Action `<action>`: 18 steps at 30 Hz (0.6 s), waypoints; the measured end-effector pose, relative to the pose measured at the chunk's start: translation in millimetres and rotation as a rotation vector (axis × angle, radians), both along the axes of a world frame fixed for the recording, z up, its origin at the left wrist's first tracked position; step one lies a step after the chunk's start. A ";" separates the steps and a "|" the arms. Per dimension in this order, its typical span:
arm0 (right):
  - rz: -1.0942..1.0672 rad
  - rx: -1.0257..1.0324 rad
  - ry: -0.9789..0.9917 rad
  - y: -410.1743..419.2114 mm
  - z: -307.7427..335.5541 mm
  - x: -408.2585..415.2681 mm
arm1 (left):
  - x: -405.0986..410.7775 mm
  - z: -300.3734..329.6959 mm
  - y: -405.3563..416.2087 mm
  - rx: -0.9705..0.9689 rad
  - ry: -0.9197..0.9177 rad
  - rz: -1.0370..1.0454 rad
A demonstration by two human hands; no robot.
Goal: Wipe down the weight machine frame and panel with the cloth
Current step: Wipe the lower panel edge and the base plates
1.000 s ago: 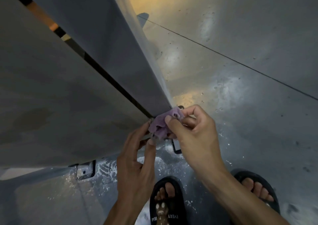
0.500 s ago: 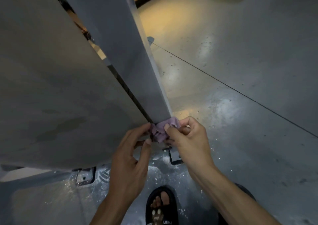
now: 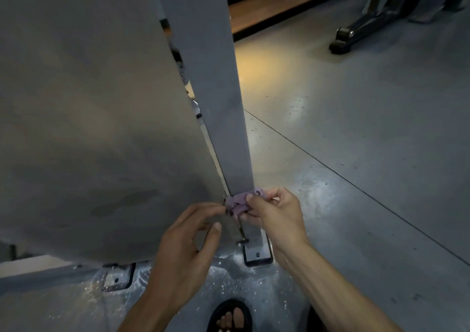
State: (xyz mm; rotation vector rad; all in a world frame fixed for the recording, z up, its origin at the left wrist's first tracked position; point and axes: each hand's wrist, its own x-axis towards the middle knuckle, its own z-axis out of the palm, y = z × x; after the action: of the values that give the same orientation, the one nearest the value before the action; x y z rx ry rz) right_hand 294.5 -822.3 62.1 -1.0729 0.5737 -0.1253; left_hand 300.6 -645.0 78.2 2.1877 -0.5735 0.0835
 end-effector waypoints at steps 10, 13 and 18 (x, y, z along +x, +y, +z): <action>-0.004 -0.017 0.029 4.5 30.5 1.2 | 12.2 45.9 16.2 0.145 -0.028 -0.127; -0.008 -0.014 -0.017 4.8 53.7 1.1 | 23.8 63.5 15.9 0.112 -0.126 -0.141; -0.034 -0.033 0.066 10.2 72.9 -6.3 | 19.7 96.1 14.4 0.047 -0.124 -0.165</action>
State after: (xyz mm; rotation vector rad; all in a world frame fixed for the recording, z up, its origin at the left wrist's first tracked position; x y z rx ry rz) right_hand 288.2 -812.1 135.0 -1.1026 0.6517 -0.1295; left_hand 320.3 -630.6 174.3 2.1824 -0.8317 0.1196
